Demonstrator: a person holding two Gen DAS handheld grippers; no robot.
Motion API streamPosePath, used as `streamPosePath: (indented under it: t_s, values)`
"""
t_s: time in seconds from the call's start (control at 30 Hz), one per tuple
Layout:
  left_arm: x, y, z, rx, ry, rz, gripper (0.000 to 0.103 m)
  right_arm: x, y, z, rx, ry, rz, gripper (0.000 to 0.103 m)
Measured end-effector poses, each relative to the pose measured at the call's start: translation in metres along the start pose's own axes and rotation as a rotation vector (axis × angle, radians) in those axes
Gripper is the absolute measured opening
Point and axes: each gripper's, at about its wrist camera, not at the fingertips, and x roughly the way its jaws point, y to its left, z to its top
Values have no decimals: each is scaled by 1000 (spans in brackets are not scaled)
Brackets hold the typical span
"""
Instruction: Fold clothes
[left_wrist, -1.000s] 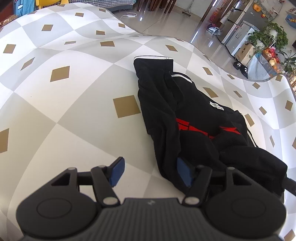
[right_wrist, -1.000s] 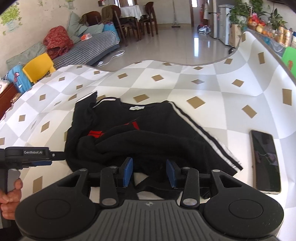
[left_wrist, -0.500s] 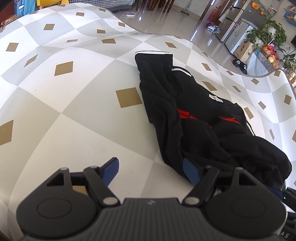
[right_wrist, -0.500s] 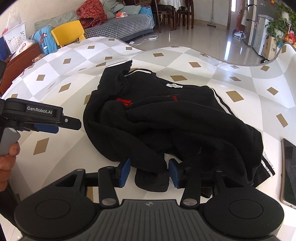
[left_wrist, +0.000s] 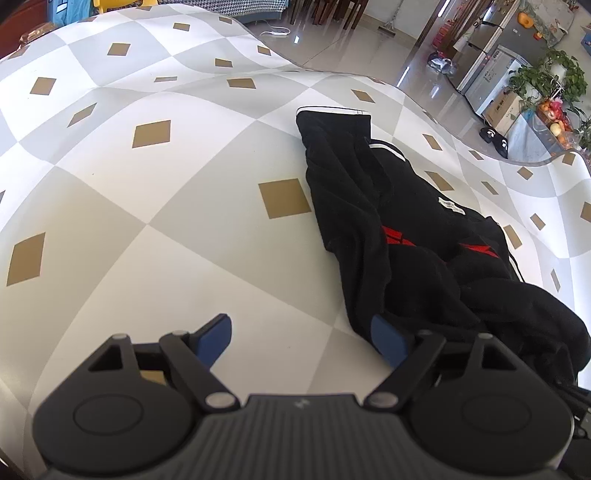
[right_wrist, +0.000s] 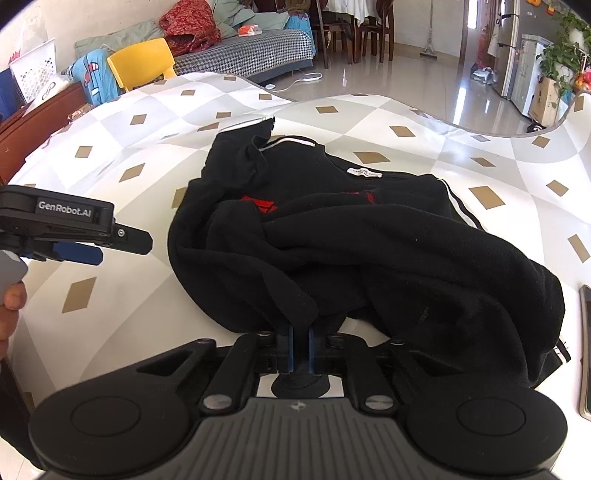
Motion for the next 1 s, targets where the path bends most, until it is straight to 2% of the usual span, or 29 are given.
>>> streamPosePath:
  t_s: [0.17,0.37,0.53,0.67,0.77,1.0]
  values:
    - [-7,6,6,-27,-36,8,83,-23,14,7,-23,-70,81,7]
    - [-21,10,14,-50,-89,1,85,-40,38,8,-42,-107,180,7]
    - [-35,11,20,-58,-123,-33,86,-46,61,4,-63,-122,250,7]
    - [-51,11,25,-54,-169,-64,94,-46,81,-1,-70,-127,302,7]
    - [-63,10,29,-40,-197,-86,94,-45,94,-5,-76,-128,334,7]
    - [-71,12,32,-26,-201,-110,94,-37,118,-9,-90,-120,401,7]
